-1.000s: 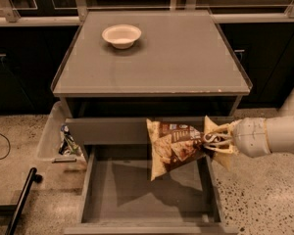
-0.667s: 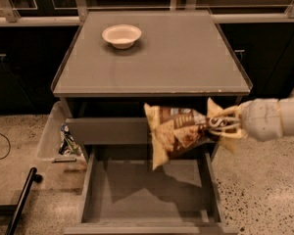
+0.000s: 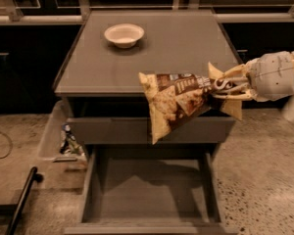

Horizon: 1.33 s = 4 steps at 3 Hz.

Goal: Pick brown chip bag from middle drawer and place on counter

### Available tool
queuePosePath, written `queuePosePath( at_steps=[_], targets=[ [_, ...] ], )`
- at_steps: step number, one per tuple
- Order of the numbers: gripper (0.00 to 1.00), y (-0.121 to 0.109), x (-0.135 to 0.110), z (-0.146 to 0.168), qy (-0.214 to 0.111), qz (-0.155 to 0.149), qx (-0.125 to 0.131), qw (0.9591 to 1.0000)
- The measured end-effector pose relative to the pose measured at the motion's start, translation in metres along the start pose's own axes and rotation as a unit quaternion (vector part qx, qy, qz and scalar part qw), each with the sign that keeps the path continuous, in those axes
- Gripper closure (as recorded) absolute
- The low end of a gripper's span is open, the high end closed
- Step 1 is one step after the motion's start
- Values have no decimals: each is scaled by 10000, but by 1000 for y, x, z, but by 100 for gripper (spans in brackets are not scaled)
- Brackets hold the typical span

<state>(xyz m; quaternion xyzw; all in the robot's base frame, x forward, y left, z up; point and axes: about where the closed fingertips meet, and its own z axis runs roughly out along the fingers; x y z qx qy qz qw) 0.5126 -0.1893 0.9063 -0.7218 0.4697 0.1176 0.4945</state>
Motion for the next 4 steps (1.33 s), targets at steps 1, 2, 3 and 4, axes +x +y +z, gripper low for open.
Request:
queuePosePath(
  at_steps=[1,2,3,4],
  targets=[
    [100,-7,0,-2,-29,9,10,10000],
    [100,-15,19,0,-182,340,-122,9992],
    [100,-16,18,1,-190,334,-119,9992],
    [100,-45,9,0,-157,125,21,9998]
  ],
)
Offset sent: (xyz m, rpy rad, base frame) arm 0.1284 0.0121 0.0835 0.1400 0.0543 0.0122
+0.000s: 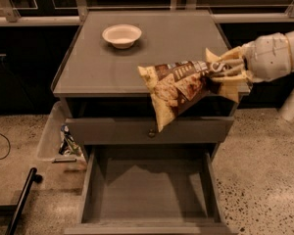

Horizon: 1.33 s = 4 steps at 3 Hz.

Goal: Pick brown chip bag from middle drawer and place on counter

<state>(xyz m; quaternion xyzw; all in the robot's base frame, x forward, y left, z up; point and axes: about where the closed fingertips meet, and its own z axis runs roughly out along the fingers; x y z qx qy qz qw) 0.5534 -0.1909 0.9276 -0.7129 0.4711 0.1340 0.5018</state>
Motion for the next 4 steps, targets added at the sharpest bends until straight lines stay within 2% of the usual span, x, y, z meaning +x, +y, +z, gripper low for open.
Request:
queuePosePath(
  at_steps=[1,2,3,4],
  targets=[
    [100,-61,-19,-9,146,-191,496,9985],
    [100,-107,-40,-16,324,-340,823,9955],
    [100,-127,-19,-6,364,15,985,9945],
    [100,-132,13,10,435,419,1046,9927]
  ],
)
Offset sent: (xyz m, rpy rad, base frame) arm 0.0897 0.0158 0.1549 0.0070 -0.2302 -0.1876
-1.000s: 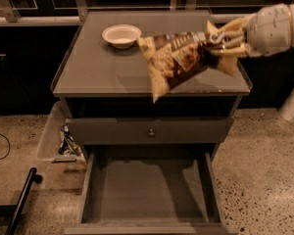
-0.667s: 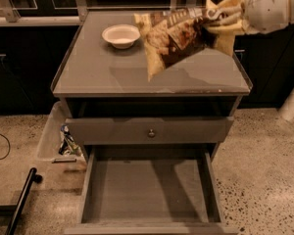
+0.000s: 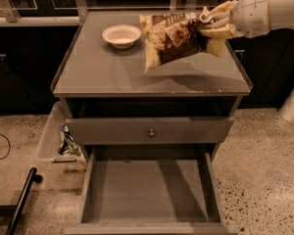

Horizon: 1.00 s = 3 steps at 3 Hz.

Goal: Pick brown chip bag from middle drawer and place on counter

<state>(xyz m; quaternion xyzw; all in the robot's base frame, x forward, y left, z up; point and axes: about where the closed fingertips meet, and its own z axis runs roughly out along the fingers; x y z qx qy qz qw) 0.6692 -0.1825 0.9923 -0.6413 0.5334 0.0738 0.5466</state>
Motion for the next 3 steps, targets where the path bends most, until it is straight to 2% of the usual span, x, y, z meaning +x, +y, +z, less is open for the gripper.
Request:
queuePosePath(
  at_steps=[1,2,3],
  targets=[
    [100,-8,23,11,280,166,136,9994],
    [100,-15,35,17,506,189,267,9982],
    [100,-12,50,20,596,346,360,9970]
  ],
)
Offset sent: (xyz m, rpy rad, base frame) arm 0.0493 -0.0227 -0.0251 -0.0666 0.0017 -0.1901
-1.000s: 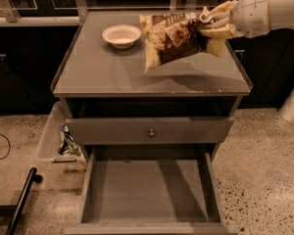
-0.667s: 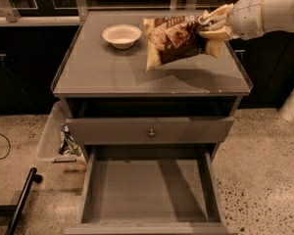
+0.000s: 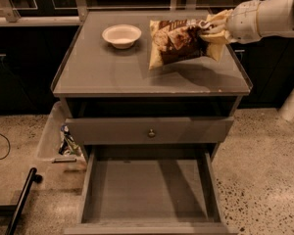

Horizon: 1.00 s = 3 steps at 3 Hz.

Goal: Pick brown chip bag from middle drawer and place on counter

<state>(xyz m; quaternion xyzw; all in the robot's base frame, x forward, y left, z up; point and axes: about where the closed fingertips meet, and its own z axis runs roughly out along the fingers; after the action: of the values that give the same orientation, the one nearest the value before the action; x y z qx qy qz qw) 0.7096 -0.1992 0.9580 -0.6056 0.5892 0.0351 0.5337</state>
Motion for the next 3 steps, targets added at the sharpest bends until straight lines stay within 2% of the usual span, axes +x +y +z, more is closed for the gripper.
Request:
queuePosePath(
  at_steps=[2,3],
  targets=[
    [100,23,30,17,118,367,-143,9992],
    [81,23,30,17,117,368,-144,9992]
  ],
)
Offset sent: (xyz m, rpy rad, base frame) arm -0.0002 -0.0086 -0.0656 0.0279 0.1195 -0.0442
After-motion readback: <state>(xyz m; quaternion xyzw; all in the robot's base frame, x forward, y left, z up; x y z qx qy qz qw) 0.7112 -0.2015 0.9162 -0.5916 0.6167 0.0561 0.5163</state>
